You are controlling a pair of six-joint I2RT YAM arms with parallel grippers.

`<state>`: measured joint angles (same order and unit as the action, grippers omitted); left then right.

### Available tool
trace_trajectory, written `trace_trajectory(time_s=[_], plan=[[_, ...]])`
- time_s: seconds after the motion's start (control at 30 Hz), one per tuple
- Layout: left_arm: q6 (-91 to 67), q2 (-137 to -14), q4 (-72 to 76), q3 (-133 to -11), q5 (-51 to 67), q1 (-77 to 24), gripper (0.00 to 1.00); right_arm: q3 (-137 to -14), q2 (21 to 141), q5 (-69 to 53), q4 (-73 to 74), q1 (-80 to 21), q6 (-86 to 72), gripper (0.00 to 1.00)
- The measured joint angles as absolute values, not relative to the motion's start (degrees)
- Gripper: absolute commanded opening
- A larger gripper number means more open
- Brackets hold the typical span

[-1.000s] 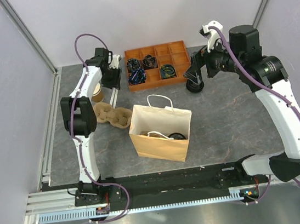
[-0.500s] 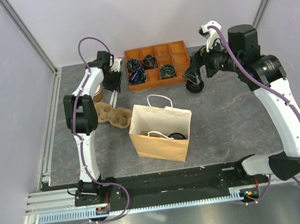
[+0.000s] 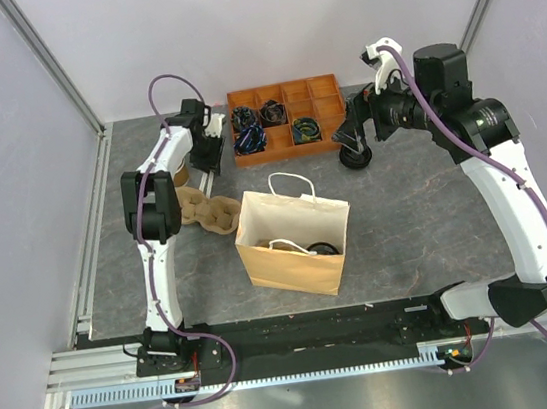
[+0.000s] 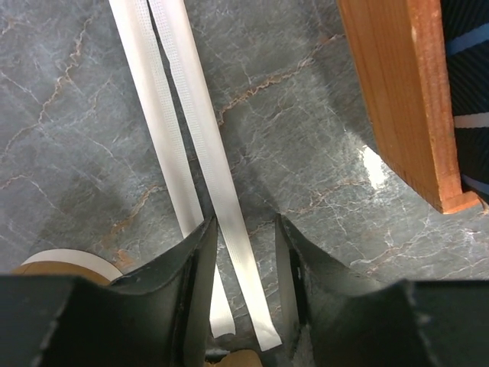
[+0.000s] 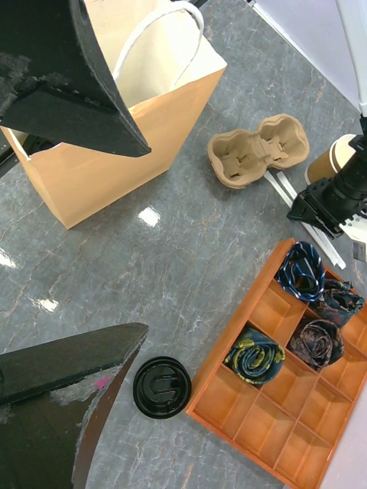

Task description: Pack the takeout coffee

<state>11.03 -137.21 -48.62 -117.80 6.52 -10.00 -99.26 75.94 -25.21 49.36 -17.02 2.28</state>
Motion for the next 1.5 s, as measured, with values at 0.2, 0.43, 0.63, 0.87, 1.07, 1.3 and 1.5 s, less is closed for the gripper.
trace_trajectory(time_s=[0.2,0.43,0.63,0.87,1.07,1.3,1.5], plan=[[11.0,-138.1,-48.6,-119.2,4.7,-10.5,0.27,-99.3,76.4,-25.4,49.4,-17.0,2.3,0.98],[9.8,-138.4,-47.9,-119.7,4.1,-10.7,0.13,-99.5,76.8,-25.4,49.4,-17.0,2.3,0.98],[7.4,-138.4,-47.1,-121.8,3.4,-10.7,0.02,-100.5,76.8,-25.4,49.4,-17.0,2.3,0.98],[4.5,-135.9,-44.4,-123.8,4.9,-10.7,0.02,-101.8,76.8,-25.4,49.4,-17.0,2.6,0.98],[3.2,-124.6,-43.3,-123.3,12.0,-10.7,0.02,-101.8,76.8,-26.2,50.2,-17.0,4.1,0.98],[2.4,-99.9,-36.3,-113.2,24.8,-10.7,0.02,-100.4,75.9,-29.9,52.4,-17.0,6.9,0.98],[1.5,-84.7,-30.8,-103.1,37.6,-10.7,0.02,-99.2,75.6,-32.9,55.1,-17.0,8.8,0.98]])
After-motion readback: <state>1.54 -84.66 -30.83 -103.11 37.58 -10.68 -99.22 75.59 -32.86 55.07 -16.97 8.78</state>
